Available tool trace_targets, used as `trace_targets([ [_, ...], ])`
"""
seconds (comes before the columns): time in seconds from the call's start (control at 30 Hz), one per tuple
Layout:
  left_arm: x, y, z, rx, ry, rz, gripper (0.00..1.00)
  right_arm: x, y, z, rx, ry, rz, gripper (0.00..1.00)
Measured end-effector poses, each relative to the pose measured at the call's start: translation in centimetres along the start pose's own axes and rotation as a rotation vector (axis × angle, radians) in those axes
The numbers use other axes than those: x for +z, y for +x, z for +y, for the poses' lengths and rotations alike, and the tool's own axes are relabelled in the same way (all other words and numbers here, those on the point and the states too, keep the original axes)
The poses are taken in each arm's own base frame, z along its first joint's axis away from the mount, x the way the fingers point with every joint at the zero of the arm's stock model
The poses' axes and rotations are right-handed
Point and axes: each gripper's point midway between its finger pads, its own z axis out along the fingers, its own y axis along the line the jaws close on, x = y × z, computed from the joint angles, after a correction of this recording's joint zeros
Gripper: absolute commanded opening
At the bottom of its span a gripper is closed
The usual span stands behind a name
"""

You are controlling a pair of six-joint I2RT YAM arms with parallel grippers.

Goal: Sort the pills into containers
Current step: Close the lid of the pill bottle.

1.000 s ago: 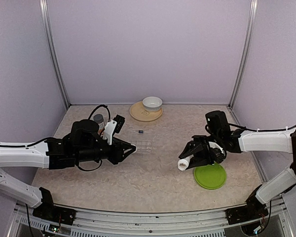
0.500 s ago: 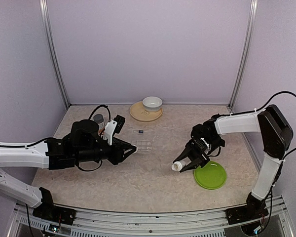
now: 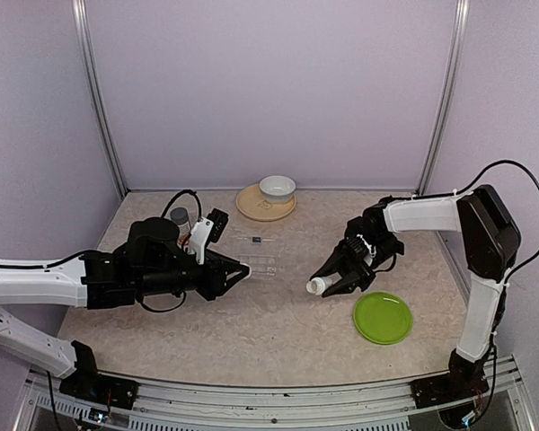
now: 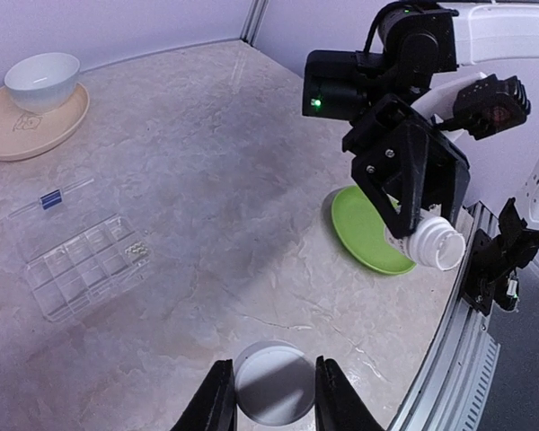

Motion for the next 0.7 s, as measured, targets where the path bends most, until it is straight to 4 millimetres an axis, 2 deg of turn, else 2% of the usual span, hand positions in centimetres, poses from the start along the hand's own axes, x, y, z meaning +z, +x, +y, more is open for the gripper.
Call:
trace_targets([
  [0.27, 0.5, -0.9, -2.9, -0.004, 0.061, -0.003, 0.28, -0.8, -0.7, -2.6, -0.020, 0.022, 0.005, 0.00],
  [0.5, 1.7, -1.0, -4.5, -0.009, 0.082, 0.016, 0.28, -0.9, -1.4, -3.4, 0.109, 0.030, -0.009, 0.00],
  [0.7, 2.6, -2.5, -5.4, -0.042, 0.096, -0.004, 0.28, -1.1, -0.7, -3.6, 0.237, 0.037, -0.018, 0.00],
])
